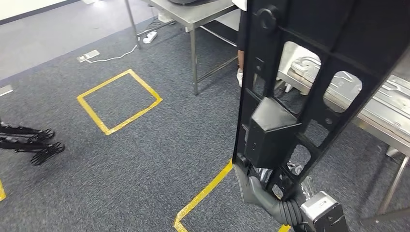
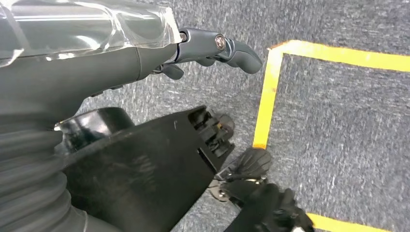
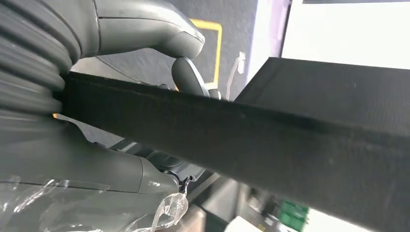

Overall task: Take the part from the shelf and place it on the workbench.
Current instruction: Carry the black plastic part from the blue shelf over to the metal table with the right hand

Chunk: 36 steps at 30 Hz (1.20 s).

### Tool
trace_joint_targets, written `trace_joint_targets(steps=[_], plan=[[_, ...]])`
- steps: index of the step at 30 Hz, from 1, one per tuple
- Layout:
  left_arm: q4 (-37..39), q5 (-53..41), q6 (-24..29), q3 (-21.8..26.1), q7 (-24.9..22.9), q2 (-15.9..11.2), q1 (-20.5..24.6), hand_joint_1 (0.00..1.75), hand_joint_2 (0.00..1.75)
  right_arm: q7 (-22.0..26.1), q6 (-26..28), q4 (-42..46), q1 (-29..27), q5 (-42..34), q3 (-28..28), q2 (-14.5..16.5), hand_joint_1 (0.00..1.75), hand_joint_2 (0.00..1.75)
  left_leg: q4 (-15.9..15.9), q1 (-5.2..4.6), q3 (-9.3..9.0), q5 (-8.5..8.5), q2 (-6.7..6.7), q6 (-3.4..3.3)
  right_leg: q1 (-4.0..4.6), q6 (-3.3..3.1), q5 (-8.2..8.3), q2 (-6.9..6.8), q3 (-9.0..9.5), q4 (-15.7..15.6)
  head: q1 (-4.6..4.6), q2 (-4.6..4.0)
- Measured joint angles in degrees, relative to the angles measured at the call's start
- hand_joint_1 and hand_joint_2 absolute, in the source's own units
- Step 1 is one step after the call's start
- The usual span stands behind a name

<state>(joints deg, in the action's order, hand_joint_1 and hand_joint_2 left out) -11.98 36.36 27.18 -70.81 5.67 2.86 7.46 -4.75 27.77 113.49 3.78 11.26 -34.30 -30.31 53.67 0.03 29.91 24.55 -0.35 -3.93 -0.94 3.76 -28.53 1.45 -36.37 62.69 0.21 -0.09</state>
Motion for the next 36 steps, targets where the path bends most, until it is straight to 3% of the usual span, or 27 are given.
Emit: trace_joint_targets(steps=[2, 3, 4, 5, 7, 8, 9, 11, 12, 14, 16, 18, 19, 20, 23, 25, 27, 29, 31, 33, 34, 35, 36], plan=[[0.0, 0.8, -0.4, 0.4, 0.4, -0.4, -0.6, 0.0, 1.75, -0.6, -1.2, -0.6, 1.7, 1.1, -1.0, 1.5, 1.75, 1.75, 0.0, -0.04, 0.1, 0.01, 1.48, -0.05, -0.21, 0.38, -3.1, -0.81, -3.13, 7.4, 0.04, 0.0], [0.0, 1.0, -0.6, 0.7, 0.4, -0.6, -0.9, 0.0, 1.75, -1.0, -1.6, -0.9, 2.3, 1.6, -1.6, 2.2, 1.75, 1.75, 0.0, -0.02, 0.14, 0.02, 2.15, -0.04, -0.37, 0.54, -3.31, -0.94, -3.68, 9.0, 0.04, 0.0], [0.0, 1.1, -0.8, 0.9, 0.4, -0.7, -1.0, 0.0, 1.75, -1.4, -1.8, -1.1, 2.8, 1.9, -2.1, 2.9, 1.75, 1.75, 0.1, 0.02, 0.15, 0.04, 2.73, -0.01, -0.53, 0.7, -2.4, -1.15, -2.99, 8.0, 0.05, 0.0], [0.0, 1.2, -1.1, 1.0, 0.3, -0.9, -1.0, 0.0, 1.75, -1.6, -1.9, -1.4, 3.3, 2.1, -2.5, 3.4, 1.75, 1.75, 0.1, 0.08, 0.1, 0.1, 3.26, 0.08, -0.66, 0.84, -0.71, -1.64, -1.24, 5.0, 0.05, 0.0], [0.0, 1.1, -1.7, 1.2, -0.4, -1.1, -0.9, 0.0, 1.75, -1.9, -1.9, -1.8, 4.2, 2.5, -3.3, 4.4, 1.75, 1.75, 0.3, -0.07, -0.06, 0.35, 4.23, 0.55, -0.57, 0.87, 2.49, -4.09, 3.3, -3.4, 0.07, 0.0], [0.0, 1.0, -2.1, 1.3, -1.0, -1.2, -1.0, 0.0, 1.75, -1.9, -1.9, -2.1, 4.7, 2.6, -3.7, 5.0, 1.75, 1.75, 0.4, -0.23, -0.13, 0.46, 4.73, 0.89, -0.4, 0.59, 3.27, -5.03, 4.65, -6.2, 0.02, 0.0], [0.0, 0.9, -2.4, 1.3, -1.7, -1.4, -1.0, 0.0, 1.75, -1.9, -1.9, -2.3, 5.0, 2.8, -4.1, 5.5, 1.75, 1.75, 0.4, -0.4, -0.17, 0.55, 5.29, 1.23, -0.19, 0.22, 3.48, -5.52, 5.18, -7.6, -0.03, 0.0], [0.0, 0.7, -2.7, 1.3, -2.5, -1.5, -1.0, 0.0, 1.75, -1.9, -1.9, -2.6, 5.4, 3.0, -4.8, 6.4, 1.75, 1.75, 0.4, -0.44, -0.24, 0.6, 6.43, 1.88, 0.04, -0.73, 3.55, -4.45, 4.82, -7.8, -0.15, 0.0], [0.0, 0.7, -2.6, 1.3, -2.6, -1.6, -0.9, 0.0, 1.75, -1.9, -1.9, -2.7, 5.5, 3.1, -5.1, 6.7, 1.75, 1.75, 0.7, -0.28, -0.18, 0.93, 6.26, 2.23, 0.01, -1.14, 3.69, -3.89, 4.71, -7.8, -0.16, 0.0], [0.0, 0.6, -2.3, 1.3, -2.3, -1.8, -0.8, 0.0, 1.75, -1.9, -1.9, -3.0, 5.9, 3.1, -5.6, 7.4, 1.75, 1.75, 4.3, 0.07, 1.26, 3.37, 4.17, 2.86, -0.13, -1.98, 4.05, -2.83, 4.57, -8.0, -0.18, 0.0], [0.0, 0.7, -1.9, 1.3, -2.0, -2.0, -1.1, 0.0, 1.75, -1.9, -1.9, -3.3, 6.2, 3.1, -6.0, 7.9, 1.75, 1.75, 12.5, 0.21, 4.96, 7.38, 1.74, 3.18, -0.14, -2.52, 4.27, -1.58, 4.32, -8.0, -0.21, 0.0], [0.0, 0.7, -1.4, 1.3, -1.2, -2.0, -1.4, 0.0, 1.75, -1.9, -1.9, -3.6, 6.4, 3.0, -6.5, 8.4, 1.75, 1.75, 18.4, 0.22, 7.88, 9.08, 1.04, 3.23, -0.03, -2.77, 4.42, -0.02, 4.11, -8.0, -0.24, 0.0], [0.0, 0.8, -1.0, 1.3, -0.8, -2.1, -1.4, 0.0, 1.75, -1.8, -2.0, -3.8, 6.5, 2.8, -6.7, 8.6, 1.75, 1.75, 18.4, 0.21, 7.97, 8.42, 0.91, 3.15, 0.0, -2.79, 4.48, 0.77, 4.07, -7.9, -0.25, 0.0], [0.0, 0.8, -0.7, 1.3, -0.3, -2.1, -1.4, 0.0, 1.75, -1.8, -2.1, -4.0, 6.6, 2.7, -7.0, 8.8, 1.75, 1.75, 15.7, 0.21, 6.74, 6.66, 0.65, 2.96, 0.01, -2.76, 4.54, 1.56, 4.09, -7.9, -0.25, 0.0], [0.0, 0.8, -0.3, 1.3, 0.1, -2.2, -1.2, 0.0, 1.75, -1.2, -2.5, -4.5, 7.3, 2.5, -7.4, 9.5, 1.75, 1.75, 3.2, 0.25, 1.13, 1.21, -2.88, 2.1, 0.05, -2.37, 4.74, 3.65, 3.99, -7.8, -0.26, 0.0], [0.0, 0.8, -0.2, 1.3, 0.0, -2.2, -1.1, 0.0, 1.75, -0.6, -2.5, -4.9, 7.6, 2.4, -7.6, 9.8, 1.75, 1.75, 0.8, 0.09, 0.17, 0.63, -3.92, 1.79, 0.02, -1.82, 4.98, 4.68, 3.65, -7.9, -0.26, 0.0], [0.0, 0.9, -0.2, 1.3, -0.2, -2.3, -1.1, 0.0, 1.75, -0.4, -2.3, -5.2, 7.7, 2.3, -7.8, 9.9, 1.75, 1.75, 0.4, 0.08, 0.14, 0.25, -2.67, 1.32, -0.1, -1.17, 5.17, 5.2, 3.35, -7.9, -0.26, 0.0], [0.0, 0.9, -0.2, 1.3, -0.2, -2.4, -1.0, 0.0, 1.75, -0.3, -2.1, -5.3, 8.0, 2.3, -7.9, 10.0, 1.75, 1.75, 0.0, 0.35, 0.04, -0.19, -1.4, 0.63, -0.01, -0.6, 3.55, 3.06, 2.21, -5.6, -0.15, 0.0], [0.0, 0.9, -0.2, 1.3, -0.4, -2.4, -1.1, 0.0, 1.75, -0.3, -1.9, -5.5, 8.2, 2.2, -8.1, 10.0, 1.75, 1.75, -0.2, 0.42, 0.04, -0.32, -0.02, 0.3, -0.03, -0.1, -0.28, 0.17, -0.87, 1.3, 0.02, 0.0], [0.0, 1.0, -0.2, 1.3, -0.6, -2.5, -1.4, 0.0, 1.75, -0.3, -1.9, -5.8, 8.2, 2.1, -8.3, 10.0, 1.75, 1.75, -0.2, 0.39, 0.11, -0.28, 1.44, 0.26, -0.26, 0.37, -2.88, -0.68, -3.92, 8.1, 0.08, 0.0], [0.0, 1.0, -0.2, 1.3, -0.8, -2.5, -1.5, 0.0, 1.75, -0.3, -1.9, -5.9, 8.1, 2.0, -8.4, 10.0, 1.75, 1.75, -0.1, 0.4, 0.13, -0.25, 2.14, 0.3, -0.37, 0.56, -2.68, -0.88, -4.15, 8.8, 0.08, 0.0], [0.0, 1.1, -0.2, 1.3, -0.8, -2.5, -1.5, 0.0, 1.75, -0.3, -1.9, -6.0, 8.1, 2.0, -8.4, 10.0, 1.75, 1.75, -0.1, 0.45, 0.09, -0.19, 2.8, 0.39, -0.48, 0.72, -1.42, -1.17, -3.14, 7.1, 0.08, 0.0], [0.0, 1.1, -0.2, 1.3, -0.9, -2.5, -1.5, 0.0, 1.75, -0.3, -1.9, -6.1, 8.1, 1.9, -8.5, 10.0, 1.75, 1.75, -0.1, 0.49, -0.01, -0.08, 3.44, 0.55, -0.56, 0.82, 0.49, -1.88, -1.07, 3.3, 0.08, 0.0]])
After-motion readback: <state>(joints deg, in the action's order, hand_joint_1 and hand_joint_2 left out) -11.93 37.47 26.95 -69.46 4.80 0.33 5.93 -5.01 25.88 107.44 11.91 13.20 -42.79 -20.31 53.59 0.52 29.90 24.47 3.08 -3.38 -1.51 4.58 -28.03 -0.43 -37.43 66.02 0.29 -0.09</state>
